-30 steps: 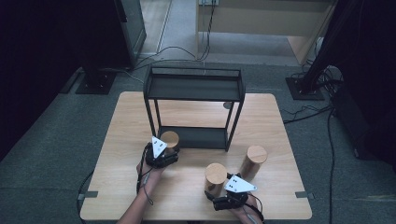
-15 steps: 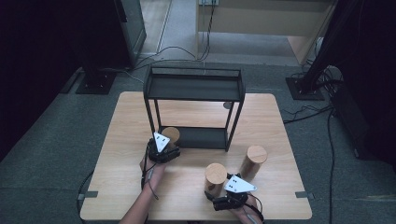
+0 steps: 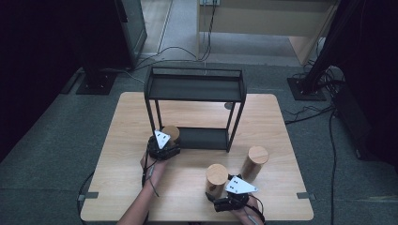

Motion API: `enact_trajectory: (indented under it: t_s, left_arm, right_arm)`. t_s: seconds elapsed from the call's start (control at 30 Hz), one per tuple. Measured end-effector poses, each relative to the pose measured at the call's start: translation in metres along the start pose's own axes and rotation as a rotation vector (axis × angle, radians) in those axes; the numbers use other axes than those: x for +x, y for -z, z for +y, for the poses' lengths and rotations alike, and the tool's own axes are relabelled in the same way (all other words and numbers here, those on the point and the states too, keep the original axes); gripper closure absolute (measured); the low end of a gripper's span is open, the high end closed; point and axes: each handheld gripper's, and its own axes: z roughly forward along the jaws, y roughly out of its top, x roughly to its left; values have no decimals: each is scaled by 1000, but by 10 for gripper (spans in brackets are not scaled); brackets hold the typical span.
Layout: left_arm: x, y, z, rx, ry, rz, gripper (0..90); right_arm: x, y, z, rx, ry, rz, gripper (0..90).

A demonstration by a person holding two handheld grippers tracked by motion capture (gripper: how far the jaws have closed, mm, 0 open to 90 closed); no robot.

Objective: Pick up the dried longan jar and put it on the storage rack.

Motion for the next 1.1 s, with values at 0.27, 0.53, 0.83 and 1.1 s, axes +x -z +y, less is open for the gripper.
enact_trajectory:
  t_s: [0.27,0.53,0.83,1.1]
  left_arm:
    - [-9,-5,-2,8,5,39,255]
    - [-18,-9,-5,4,26,78,255]
    - [-25,-12,-4,0,42,111,254]
    - [-29,-16,-3,-1,73,120,254]
  right_arm:
    - [0,0,0,0,0,0,52]
    - [0,0,0,-1,1,1,52]
    - [0,0,0,-2,0,2,52]
    - [1,0,0,-2,2,3,52]
